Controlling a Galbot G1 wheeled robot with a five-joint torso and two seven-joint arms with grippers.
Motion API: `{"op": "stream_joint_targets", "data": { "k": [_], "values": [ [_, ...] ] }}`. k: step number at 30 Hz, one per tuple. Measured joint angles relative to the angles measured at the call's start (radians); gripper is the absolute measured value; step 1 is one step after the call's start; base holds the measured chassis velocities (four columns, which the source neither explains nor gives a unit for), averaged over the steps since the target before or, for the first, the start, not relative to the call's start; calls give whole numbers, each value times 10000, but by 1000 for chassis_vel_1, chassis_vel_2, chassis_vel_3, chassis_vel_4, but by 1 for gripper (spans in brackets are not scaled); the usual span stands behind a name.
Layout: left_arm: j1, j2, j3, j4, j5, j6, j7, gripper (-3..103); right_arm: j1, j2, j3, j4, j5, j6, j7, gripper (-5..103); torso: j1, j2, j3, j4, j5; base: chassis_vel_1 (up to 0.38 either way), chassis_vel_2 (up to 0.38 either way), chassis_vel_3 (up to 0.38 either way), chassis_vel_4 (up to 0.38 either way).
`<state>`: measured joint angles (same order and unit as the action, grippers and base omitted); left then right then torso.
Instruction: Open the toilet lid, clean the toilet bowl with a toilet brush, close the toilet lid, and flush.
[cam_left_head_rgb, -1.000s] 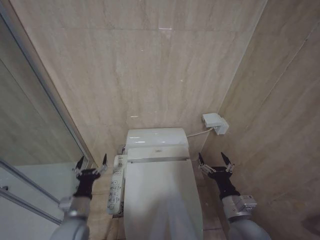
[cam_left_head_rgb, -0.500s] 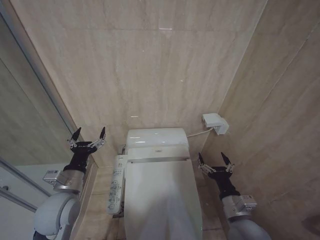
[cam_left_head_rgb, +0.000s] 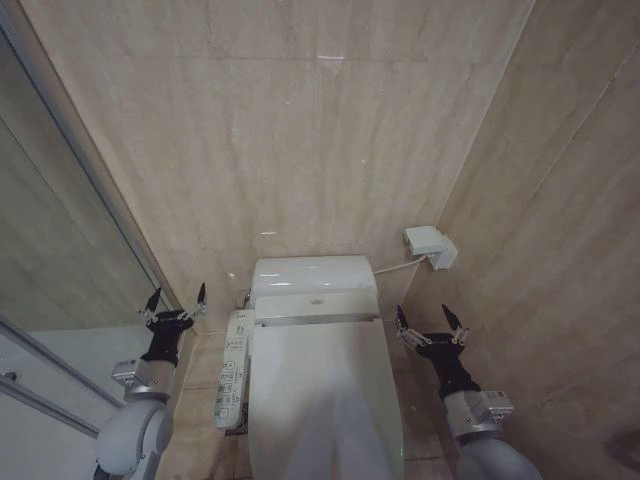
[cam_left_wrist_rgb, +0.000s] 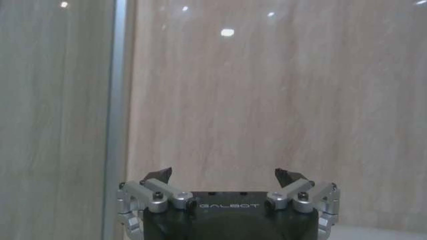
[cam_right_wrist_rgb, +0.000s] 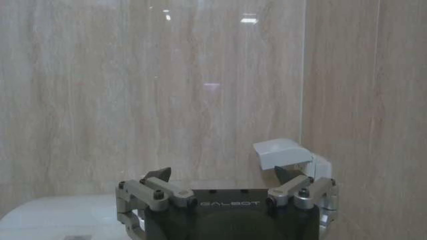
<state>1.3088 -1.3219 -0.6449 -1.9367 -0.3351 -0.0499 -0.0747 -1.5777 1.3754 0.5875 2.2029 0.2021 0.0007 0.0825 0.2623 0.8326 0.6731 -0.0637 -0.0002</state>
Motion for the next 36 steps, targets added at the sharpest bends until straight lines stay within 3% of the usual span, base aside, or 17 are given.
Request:
{"op": "stream_joint_targets", "data": {
  "k": [7,21,30,36],
  "values": [
    [23,-36,-113,553,-389,-97,500,100,1,0,0,0,0,0,0,100,0,0,0,1,1,0,0,0,0],
    [57,-257,-125,715,-366,-52,379,100,1,0,0,0,0,0,0,100,0,0,0,1,2,0,0,0,0],
    [102,-271,-149,1098,132,-554,540,100,1,-1,0,0,0,0,0,100,0,0,0,1,2,0,0,0,0],
    [-9,-51,-98,1497,620,-579,232,100,1,0,0,0,0,0,0,100,0,0,0,1,2,0,0,0,0]
  ]
}}
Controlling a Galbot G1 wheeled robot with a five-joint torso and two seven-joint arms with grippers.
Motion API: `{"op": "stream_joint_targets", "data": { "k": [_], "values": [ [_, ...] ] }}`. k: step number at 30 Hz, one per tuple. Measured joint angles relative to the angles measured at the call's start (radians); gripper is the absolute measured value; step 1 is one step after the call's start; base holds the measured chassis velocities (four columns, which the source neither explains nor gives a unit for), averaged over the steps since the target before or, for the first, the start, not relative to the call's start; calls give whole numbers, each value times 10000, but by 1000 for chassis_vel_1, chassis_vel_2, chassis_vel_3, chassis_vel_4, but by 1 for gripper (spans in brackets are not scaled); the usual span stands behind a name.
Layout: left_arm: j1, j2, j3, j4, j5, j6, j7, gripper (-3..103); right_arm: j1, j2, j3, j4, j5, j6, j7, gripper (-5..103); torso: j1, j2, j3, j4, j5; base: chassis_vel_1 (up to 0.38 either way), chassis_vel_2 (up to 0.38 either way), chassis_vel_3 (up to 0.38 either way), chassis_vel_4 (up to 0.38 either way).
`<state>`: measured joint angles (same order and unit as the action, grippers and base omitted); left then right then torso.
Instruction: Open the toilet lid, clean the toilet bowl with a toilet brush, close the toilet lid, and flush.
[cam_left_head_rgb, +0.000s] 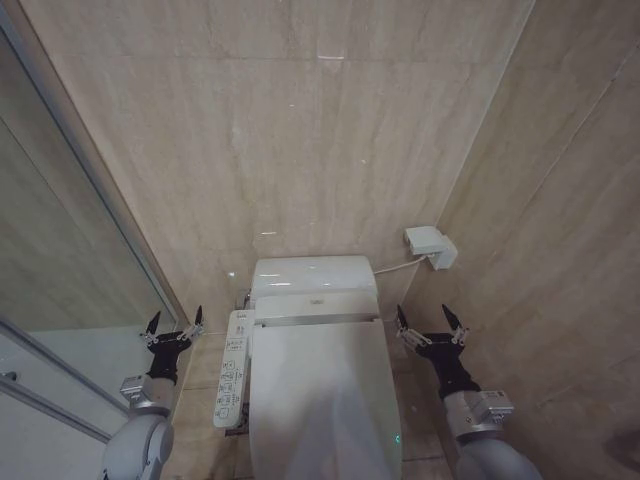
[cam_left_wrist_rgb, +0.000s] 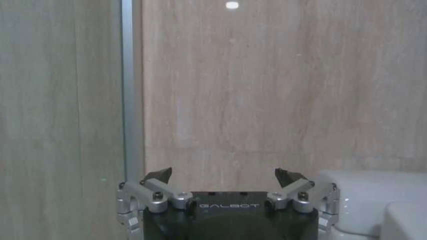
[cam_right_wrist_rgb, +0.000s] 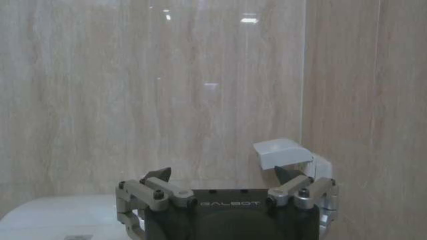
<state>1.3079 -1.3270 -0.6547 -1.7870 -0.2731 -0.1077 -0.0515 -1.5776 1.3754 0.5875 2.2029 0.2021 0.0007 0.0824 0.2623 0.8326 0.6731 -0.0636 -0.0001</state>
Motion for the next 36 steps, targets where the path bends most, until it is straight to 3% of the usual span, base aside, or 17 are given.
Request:
{"op": "stream_joint_targets", "data": {
  "k": [10,19,27,28,35,36],
  "values": [
    [-464,330,254,725,-48,-317,-16,100,0,0,0,0,0,0,0,100,0,0,0,0,-1,0,0,0,0],
    [-2116,1575,934,2695,-307,-475,193,98,0,0,1,1,0,0,0,100,0,0,1,-1,-1,0,0,0,0],
    [-2898,1995,1609,3397,-304,-549,323,101,0,0,0,1,0,0,0,100,1,0,1,0,-1,0,0,0,0],
    [-2963,2009,1758,3468,-237,-543,323,88,0,0,0,1,0,0,0,100,1,0,1,0,0,0,0,0,0],
    [-3169,2087,2247,3996,244,-596,444,88,0,0,0,0,0,0,0,100,1,0,1,0,0,0,0,0,0],
    [-3208,2103,2286,4100,303,-652,485,60,0,0,0,0,0,0,0,100,1,0,1,1,-1,0,0,0,0]
  ]
}}
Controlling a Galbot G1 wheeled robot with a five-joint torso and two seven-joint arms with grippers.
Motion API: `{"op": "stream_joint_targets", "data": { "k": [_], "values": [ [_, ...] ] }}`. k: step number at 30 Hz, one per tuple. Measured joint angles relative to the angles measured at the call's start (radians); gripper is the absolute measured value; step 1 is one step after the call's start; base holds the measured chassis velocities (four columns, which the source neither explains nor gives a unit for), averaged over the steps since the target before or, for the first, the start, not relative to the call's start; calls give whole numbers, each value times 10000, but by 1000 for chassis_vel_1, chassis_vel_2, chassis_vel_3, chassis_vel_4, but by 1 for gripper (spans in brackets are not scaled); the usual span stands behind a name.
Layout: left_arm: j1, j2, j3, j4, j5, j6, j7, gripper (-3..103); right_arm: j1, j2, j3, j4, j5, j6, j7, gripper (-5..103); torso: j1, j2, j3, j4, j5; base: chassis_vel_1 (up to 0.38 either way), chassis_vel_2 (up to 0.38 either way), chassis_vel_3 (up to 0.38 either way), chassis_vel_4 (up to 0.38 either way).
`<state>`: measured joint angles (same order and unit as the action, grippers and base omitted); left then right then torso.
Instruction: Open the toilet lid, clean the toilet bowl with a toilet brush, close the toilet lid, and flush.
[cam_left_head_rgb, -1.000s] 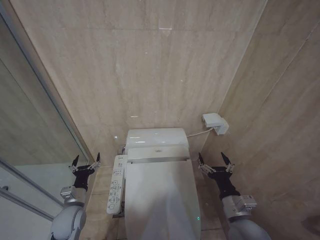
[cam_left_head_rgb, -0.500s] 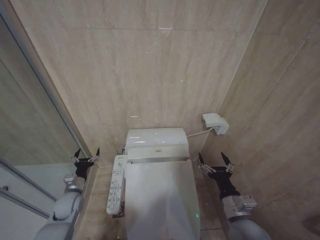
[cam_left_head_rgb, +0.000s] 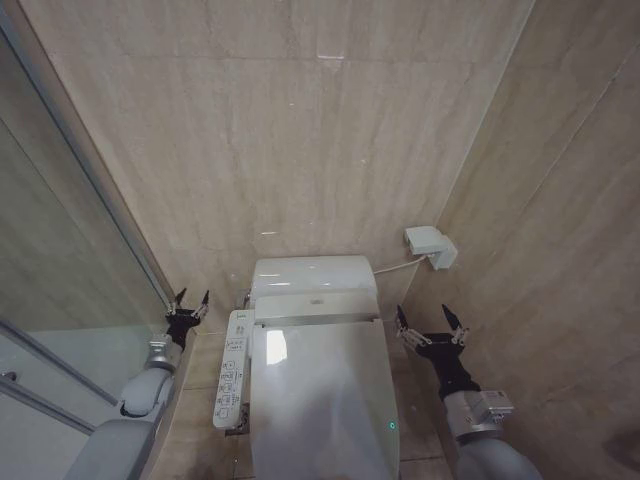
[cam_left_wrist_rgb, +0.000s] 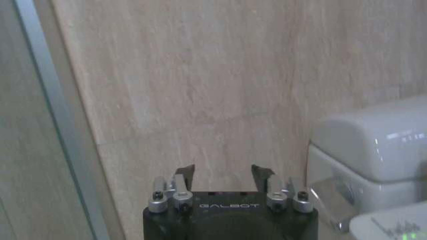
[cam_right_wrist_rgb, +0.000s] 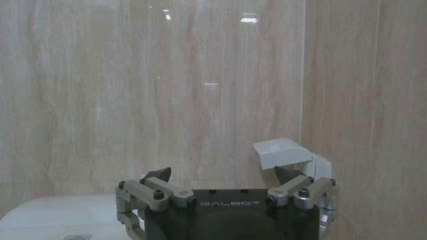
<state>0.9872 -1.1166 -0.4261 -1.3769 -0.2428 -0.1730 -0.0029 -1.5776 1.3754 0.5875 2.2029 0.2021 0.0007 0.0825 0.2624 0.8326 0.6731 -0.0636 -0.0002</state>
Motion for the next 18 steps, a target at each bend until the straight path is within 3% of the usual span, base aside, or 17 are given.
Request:
{"op": "stream_joint_targets", "data": {
  "k": [7,8,14,15,18],
  "values": [
    [-195,170,108,433,528,-285,202,60,0,0,0,0,0,0,0,100,0,0,0,0,2,0,0,0,0],
    [-231,227,140,514,655,-325,221,34,0,0,0,0,0,0,0,100,0,0,-1,0,2,0,0,0,0],
    [-451,470,343,977,985,-497,256,34,0,0,0,0,0,0,0,100,0,0,-1,-1,1,0,0,0,0],
    [-498,510,383,1061,1014,-523,258,7,0,0,0,0,0,0,0,100,0,0,-1,0,1,0,0,0,0],
    [-706,631,537,1313,1061,-643,298,7,0,0,0,0,0,0,0,100,0,0,-1,0,1,0,0,0,0]
  ]
}}
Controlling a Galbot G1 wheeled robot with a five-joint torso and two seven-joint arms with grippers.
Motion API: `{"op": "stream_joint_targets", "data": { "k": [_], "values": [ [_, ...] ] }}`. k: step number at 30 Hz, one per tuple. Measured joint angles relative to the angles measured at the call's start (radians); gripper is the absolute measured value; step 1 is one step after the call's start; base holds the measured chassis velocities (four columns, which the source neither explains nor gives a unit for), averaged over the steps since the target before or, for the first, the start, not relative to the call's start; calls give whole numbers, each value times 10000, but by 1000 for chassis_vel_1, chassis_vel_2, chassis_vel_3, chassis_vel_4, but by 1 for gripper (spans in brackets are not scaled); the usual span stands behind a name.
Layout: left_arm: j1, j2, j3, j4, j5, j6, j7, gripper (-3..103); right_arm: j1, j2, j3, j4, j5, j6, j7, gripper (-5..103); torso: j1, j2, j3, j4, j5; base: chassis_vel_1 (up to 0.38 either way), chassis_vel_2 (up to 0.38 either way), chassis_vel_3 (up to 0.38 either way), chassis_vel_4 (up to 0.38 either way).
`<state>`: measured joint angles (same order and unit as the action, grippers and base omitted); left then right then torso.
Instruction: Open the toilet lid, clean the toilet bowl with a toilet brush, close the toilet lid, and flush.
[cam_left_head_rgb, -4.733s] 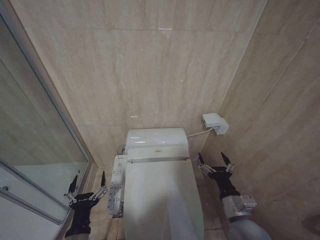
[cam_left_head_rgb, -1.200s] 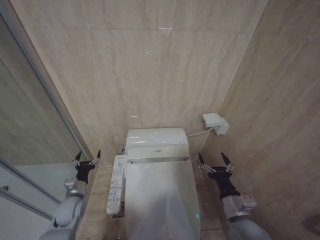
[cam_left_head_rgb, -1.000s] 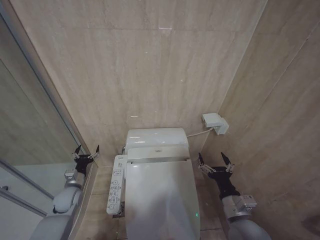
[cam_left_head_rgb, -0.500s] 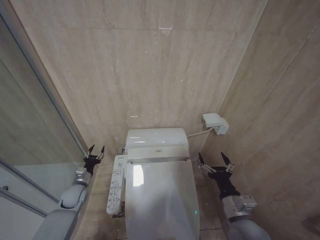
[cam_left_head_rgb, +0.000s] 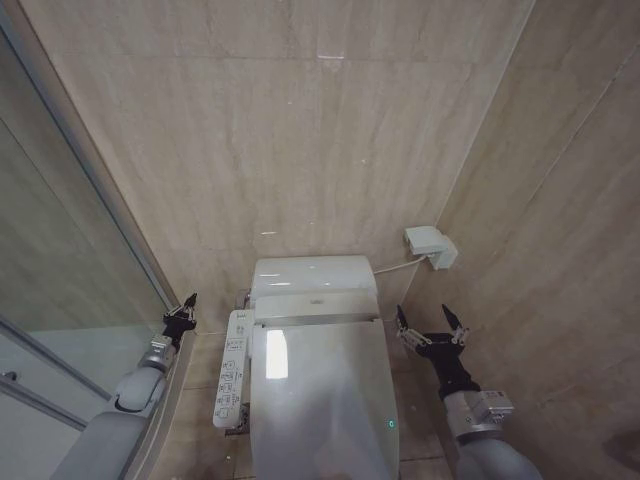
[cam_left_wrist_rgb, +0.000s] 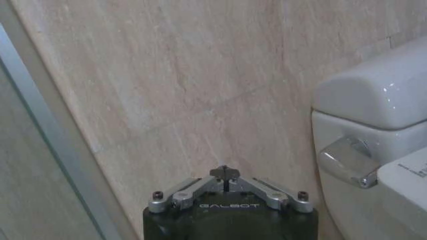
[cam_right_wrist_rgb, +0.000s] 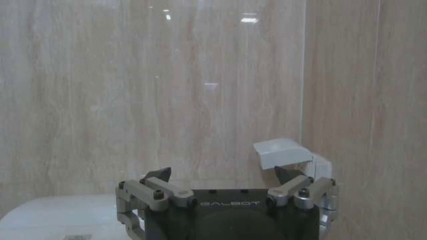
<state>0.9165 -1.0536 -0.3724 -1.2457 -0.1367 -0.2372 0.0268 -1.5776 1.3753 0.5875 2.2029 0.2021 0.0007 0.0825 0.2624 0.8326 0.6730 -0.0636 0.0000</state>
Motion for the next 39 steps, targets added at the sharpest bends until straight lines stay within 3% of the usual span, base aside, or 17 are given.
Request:
{"op": "stream_joint_targets", "data": {
  "k": [3,4,26,34,39],
  "values": [
    [-92,15,91,70,2,-35,33,7,0,0,0,0,0,0,0,100,0,0,0,0,0,0,0,0,0],
    [-121,9,124,88,2,-44,39,0,0,0,0,0,0,0,0,100,0,0,0,-1,0,0,0,0,0],
    [-421,-253,413,588,231,-478,201,0,0,0,0,0,0,0,0,100,-2,0,0,-1,1,-32,13,32,-16],
    [-487,-32,688,874,777,-867,296,0,0,0,0,0,0,0,0,100,-2,0,0,0,0,0,0,0,0],
    [-186,-253,607,604,959,-921,281,0,0,0,0,0,0,0,0,100,0,0,0,-1,0,0,0,0,0]
  ]
}}
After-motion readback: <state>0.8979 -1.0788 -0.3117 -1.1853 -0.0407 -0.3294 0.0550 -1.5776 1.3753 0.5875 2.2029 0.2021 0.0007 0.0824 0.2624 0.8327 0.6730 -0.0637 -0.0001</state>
